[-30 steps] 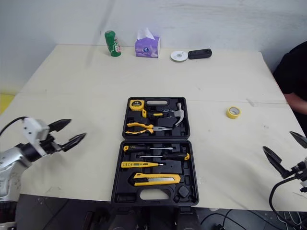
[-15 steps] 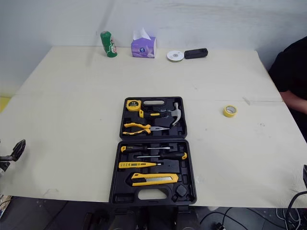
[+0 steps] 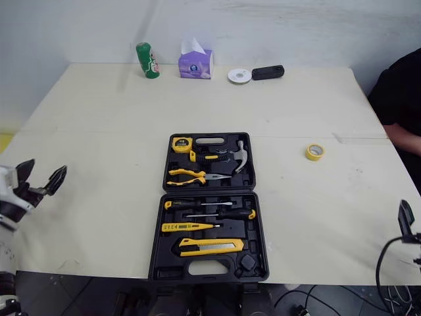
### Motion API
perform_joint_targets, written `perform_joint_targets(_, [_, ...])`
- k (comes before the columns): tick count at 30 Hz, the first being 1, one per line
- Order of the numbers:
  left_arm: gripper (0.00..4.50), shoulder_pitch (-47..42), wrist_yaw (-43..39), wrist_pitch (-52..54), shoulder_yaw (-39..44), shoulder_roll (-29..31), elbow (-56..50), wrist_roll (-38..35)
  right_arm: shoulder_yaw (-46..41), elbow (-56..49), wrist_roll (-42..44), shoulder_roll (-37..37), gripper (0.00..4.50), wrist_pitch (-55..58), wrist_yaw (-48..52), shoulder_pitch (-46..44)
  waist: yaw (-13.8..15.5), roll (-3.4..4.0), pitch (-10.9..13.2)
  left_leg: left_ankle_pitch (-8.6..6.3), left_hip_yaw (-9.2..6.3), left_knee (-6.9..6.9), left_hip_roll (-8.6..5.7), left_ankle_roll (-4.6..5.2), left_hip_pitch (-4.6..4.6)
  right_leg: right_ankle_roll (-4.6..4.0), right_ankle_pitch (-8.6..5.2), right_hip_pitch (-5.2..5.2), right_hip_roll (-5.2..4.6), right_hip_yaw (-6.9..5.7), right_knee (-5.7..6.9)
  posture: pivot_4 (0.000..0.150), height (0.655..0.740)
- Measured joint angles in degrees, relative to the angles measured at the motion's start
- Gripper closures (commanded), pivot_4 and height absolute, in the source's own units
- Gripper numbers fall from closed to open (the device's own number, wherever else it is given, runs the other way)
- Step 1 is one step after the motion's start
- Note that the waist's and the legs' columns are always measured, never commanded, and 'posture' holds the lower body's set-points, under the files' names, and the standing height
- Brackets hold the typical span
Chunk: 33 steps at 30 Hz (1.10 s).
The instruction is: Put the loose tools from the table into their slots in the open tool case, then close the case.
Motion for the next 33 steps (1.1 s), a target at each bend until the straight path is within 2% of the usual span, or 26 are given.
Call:
perform_joint_targets(4, [0.07,-2.9,-2.3,4.2,-5.1,-0.5,-6.8,-0.9,2.7,-7.3,1.7,-1.1,0.00,10.5,-2.2,-4.1,0.1,0.00,0.0,0.09,-0.02,-0.01,0.01,-0.02,0.00,0.00,0.00,-0.02,0.00,0.00,0.08,0.150,0.7400])
perform_joint_targets(8, [0.07,-5.6,-5.5,10.2,-8.8,-0.7,-14.7,-4.3,6.1,-14.3,2.7,-5.5,0.00,29.2,-5.0,-6.7,0.2,0.01,0.0,0.12,-0.04,-0.04,0.01,0.03,-0.07,0.00,0.00,-0.09,0.01,-0.02,0.06,0.150,0.7400])
perform_joint_targets(12, [0.07,-6.6,-8.1,16.0,-13.5,-1.8,-25.7,-8.2,11.6,-21.5,4.3,-9.3,0.00,38.2,-1.0,-10.7,0.0,0.01,0.0,0.31,-0.01,-0.03,0.00,0.42,-0.09,0.00,0.00,-0.06,0.05,-0.03,0.03,0.150,0.7400])
perform_joint_targets(16, [0.07,-7.0,-9.1,20.5,-16.5,-2.3,-30.9,-10.1,17.7,-22.8,4.7,-16.5,0.00,48.6,5.7,-16.7,0.2,-0.01,0.0,0.38,-0.02,0.04,0.00,0.49,-0.10,0.00,0.00,-0.05,0.09,-0.05,0.04,0.150,0.7400])
perform_joint_targets(23, [0.07,-10.2,-9.8,22.1,-21.0,-5.4,-33.8,-10.5,36.3,-14.4,-2.7,-26.3,0.00,57.3,21.7,-37.0,0.2,-0.04,0.0,0.40,-0.03,0.11,0.01,0.51,-0.18,0.02,0.01,-0.07,0.10,-0.09,0.00,0.150,0.7400])
perform_joint_targets(26, [0.07,-10.5,-9.8,22.2,-21.6,-6.0,-34.4,-10.5,40.3,-11.4,-5.3,-26.8,0.00,58.6,25.8,-41.3,0.3,-0.04,0.0,0.43,-0.06,0.13,0.03,0.52,-0.29,0.02,0.01,-0.10,0.14,-0.17,-0.01,0.150,0.7400])
perform_joint_targets(28, [0.07,-10.6,-9.8,22.3,-22.1,-6.2,-34.5,-10.5,45.1,-7.2,-8.5,-26.8,0.00,58.9,29.4,-46.2,0.2,-0.02,0.1,0.43,-0.05,0.25,0.00,0.57,-0.43,0.06,0.04,-0.14,0.13,-0.22,0.00,0.150,0.7400])
perform_joint_targets(31, [0.07,-10.9,-11.1,25.4,-23.3,-6.3,-35.6,-12.3,51.4,0.3,-14.3,-26.6,0.00,58.4,35.0,-55.6,0.1,-0.01,0.1,0.41,-0.08,0.75,0.01,0.65,-1.18,0.14,0.08,-0.73,0.11,-0.25,0.12,0.150,0.7400])
perform_joint_targets(33, [0.07,-11.0,-11.8,26.8,-23.9,-6.5,-36.3,-13.4,54.1,5.0,-17.5,-25.5,0.00,56.9,37.2,-60.2,0.1,-0.05,0.1,0.41,-0.09,0.84,0.02,0.66,-1.22,0.14,0.08,-0.75,0.12,-0.26,0.12,0.150,0.7400])
